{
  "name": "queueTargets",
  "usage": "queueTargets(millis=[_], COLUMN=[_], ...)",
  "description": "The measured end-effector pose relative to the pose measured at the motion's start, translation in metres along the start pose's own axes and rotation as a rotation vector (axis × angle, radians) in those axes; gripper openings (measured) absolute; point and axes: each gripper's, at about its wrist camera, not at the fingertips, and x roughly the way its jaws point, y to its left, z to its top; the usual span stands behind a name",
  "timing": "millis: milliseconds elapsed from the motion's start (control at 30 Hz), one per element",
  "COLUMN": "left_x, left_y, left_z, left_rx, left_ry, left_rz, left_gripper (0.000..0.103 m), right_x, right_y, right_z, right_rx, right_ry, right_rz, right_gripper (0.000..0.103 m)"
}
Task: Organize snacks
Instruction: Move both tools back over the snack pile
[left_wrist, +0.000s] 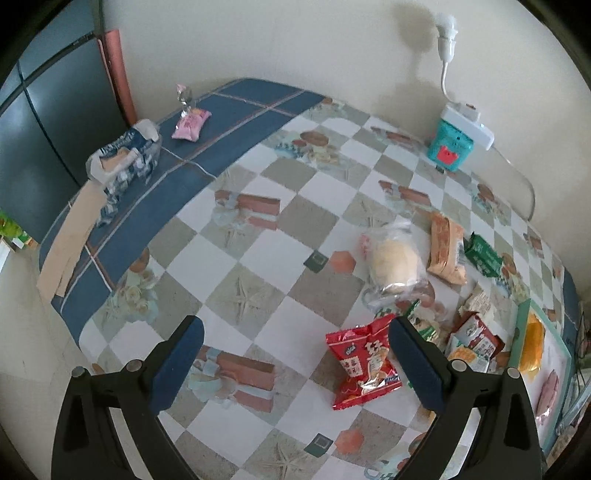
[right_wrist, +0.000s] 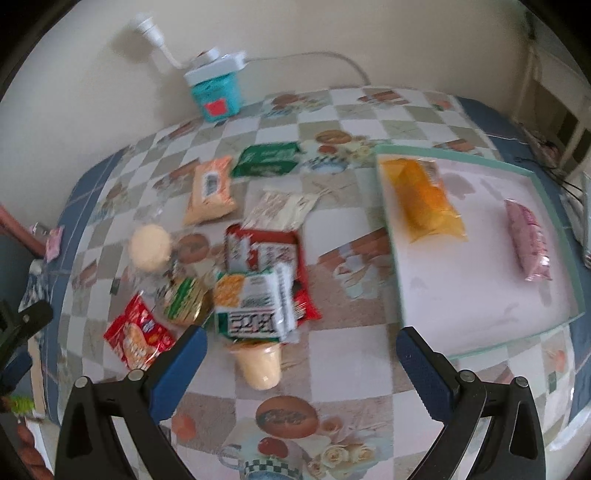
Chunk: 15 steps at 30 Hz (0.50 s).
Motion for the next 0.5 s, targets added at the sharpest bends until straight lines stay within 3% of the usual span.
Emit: queueTargets(millis=[233, 500], left_x=[0.027, 0.050], left_y=[-0.008, -0.011], left_z=[-0.008, -0.013], left_rx=[0.001, -0.042], left_ry=[0.068, 0.134], left_rz=[-0.026, -0.111], left_gripper=[0.100, 0.100], right_x=[0.017, 0.036], right_y=[0.008, 0.008], right_z=[-0.008, -0.011], right_rx=[-0.027, -0.017], right_ry=[0.067, 0.119], right_rz=[0.041, 0.096], right_gripper=[0.103, 0.103])
